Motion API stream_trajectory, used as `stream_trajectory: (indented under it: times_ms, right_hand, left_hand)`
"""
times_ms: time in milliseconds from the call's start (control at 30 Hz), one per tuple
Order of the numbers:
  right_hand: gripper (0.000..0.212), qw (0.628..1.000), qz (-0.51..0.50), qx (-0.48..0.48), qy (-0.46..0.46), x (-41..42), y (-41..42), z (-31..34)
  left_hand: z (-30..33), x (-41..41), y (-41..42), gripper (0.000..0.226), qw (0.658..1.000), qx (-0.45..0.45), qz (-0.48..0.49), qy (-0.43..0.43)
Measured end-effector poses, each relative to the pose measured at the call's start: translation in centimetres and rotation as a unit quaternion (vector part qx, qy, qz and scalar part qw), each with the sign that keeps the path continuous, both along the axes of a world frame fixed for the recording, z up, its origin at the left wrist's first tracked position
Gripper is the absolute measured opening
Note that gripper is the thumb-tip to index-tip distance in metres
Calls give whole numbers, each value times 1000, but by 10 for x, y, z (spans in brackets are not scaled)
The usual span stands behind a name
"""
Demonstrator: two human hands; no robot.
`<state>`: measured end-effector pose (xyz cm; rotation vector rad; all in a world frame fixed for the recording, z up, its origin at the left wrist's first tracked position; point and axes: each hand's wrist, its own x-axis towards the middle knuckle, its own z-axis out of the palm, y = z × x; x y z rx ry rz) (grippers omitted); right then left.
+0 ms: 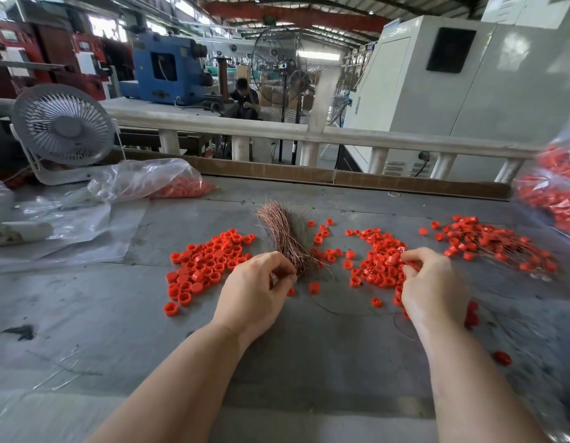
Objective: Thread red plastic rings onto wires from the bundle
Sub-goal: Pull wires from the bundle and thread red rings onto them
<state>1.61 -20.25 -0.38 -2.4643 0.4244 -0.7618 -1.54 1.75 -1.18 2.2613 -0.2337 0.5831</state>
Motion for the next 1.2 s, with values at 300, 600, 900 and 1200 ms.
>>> stream_trajectory:
  times_ms: [300,600,900,1200]
  right_hand:
    - [6,949,306,-53,52,-17,37,9]
    - [18,921,322,-165,146,-20,53,1]
    - [10,927,324,-159,104,-20,57,-2]
    - [11,932,296,-154,144,-20,57,-2]
  left_hand:
    - [-1,2,1,6,999,24,45,-8]
    - [-1,1,1,22,998,18,62,-13]
    - [2,-2,0,23,999,15,41,-13]
    - [1,1,2,16,997,47,59,8]
